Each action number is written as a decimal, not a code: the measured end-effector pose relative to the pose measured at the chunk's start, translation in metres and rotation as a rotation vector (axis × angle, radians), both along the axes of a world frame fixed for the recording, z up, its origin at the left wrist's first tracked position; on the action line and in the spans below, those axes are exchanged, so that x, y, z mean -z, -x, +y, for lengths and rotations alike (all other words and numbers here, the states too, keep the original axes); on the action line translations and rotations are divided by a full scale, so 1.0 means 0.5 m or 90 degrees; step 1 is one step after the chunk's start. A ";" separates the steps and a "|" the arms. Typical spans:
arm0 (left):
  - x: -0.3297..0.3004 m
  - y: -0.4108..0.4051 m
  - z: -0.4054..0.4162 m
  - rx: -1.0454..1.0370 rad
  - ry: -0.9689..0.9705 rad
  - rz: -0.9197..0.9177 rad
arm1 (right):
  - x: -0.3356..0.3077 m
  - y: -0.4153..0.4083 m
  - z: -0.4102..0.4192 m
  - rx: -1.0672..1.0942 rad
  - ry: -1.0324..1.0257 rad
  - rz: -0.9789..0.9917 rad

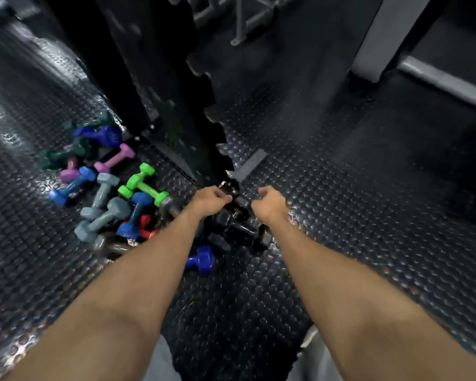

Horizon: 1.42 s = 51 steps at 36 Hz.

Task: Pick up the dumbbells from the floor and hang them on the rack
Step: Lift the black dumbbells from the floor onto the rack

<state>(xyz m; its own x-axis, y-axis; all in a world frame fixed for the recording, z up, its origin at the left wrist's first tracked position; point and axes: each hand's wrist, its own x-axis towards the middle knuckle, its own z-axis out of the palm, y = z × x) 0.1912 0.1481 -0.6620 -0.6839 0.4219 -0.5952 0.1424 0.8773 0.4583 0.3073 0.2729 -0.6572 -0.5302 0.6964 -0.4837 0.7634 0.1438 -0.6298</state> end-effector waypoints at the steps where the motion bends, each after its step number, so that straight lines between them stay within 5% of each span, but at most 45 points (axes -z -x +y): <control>1: 0.032 0.006 -0.004 -0.021 -0.006 0.005 | 0.032 0.001 -0.002 0.002 -0.002 0.004; 7: 0.209 0.054 -0.009 -0.156 0.037 0.008 | 0.203 0.032 0.002 0.009 -0.009 0.019; 13: 0.314 0.055 0.019 -0.118 0.008 0.034 | 0.318 0.054 0.008 0.035 -0.062 0.015; 27: 0.375 0.056 0.028 -0.128 -0.026 -0.025 | 0.427 -0.016 0.014 0.139 -0.106 -0.041; 35: 0.381 0.046 0.028 -0.198 -0.075 -0.067 | 0.476 -0.051 0.029 0.169 0.030 0.044; 43: 0.373 0.011 0.033 -0.287 -0.125 -0.114 | 0.484 -0.079 0.011 0.361 0.193 0.025; 51: 0.358 -0.004 0.033 -0.314 -0.113 -0.136 | 0.486 -0.055 -0.001 0.355 0.269 0.041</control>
<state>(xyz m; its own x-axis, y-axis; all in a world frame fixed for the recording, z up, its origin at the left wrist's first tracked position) 0.1933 0.1648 -0.8410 -0.6980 0.1897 -0.6905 -0.3763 0.7233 0.5791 0.3347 0.2722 -0.9003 -0.1847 0.6326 -0.7521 0.6112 -0.5253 -0.5920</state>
